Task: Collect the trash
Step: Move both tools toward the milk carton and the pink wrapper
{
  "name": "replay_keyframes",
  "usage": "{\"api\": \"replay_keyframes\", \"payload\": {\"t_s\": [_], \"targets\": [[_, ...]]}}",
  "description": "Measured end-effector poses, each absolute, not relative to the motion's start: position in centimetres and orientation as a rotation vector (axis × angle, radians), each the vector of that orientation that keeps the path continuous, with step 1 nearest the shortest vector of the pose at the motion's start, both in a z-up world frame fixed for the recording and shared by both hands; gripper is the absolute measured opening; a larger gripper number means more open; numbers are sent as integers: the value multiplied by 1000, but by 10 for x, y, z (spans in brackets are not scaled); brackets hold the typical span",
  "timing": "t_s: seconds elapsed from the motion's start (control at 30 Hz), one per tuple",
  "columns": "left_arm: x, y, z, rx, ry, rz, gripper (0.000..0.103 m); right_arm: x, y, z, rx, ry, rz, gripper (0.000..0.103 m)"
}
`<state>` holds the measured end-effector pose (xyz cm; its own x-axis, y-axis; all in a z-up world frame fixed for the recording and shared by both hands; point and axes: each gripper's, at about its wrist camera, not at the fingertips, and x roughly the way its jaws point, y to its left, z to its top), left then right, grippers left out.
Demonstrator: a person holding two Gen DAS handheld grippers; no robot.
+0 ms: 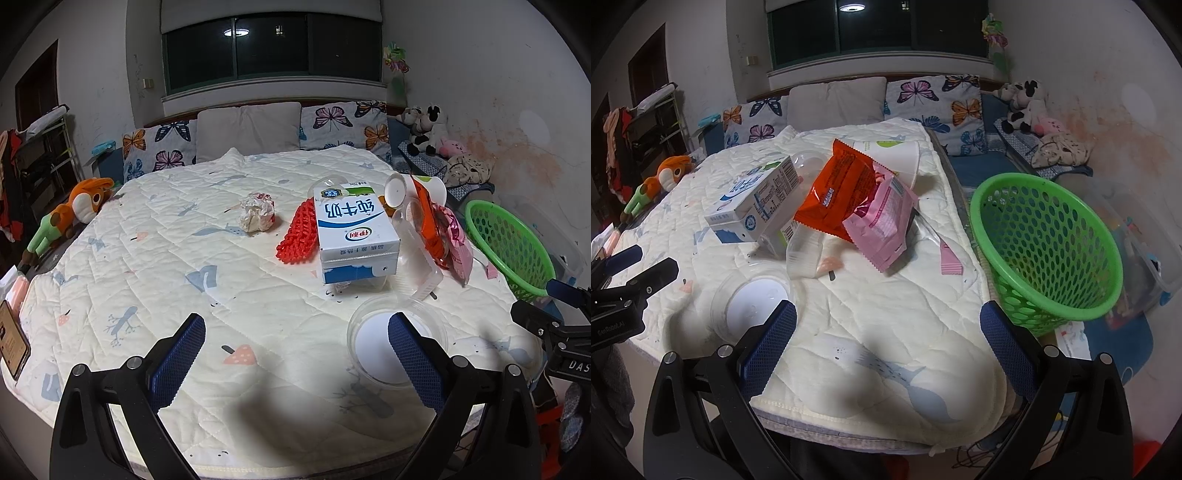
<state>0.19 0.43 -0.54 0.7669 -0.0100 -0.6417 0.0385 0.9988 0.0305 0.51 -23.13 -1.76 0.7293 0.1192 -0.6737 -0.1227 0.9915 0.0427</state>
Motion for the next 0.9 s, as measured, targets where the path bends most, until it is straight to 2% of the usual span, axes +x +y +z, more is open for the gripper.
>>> {"api": "replay_keyframes", "payload": {"t_s": [0.9], "targets": [[2, 4, -6, 39, 699, -26, 96, 8, -231, -17, -10, 744, 127, 98]]}}
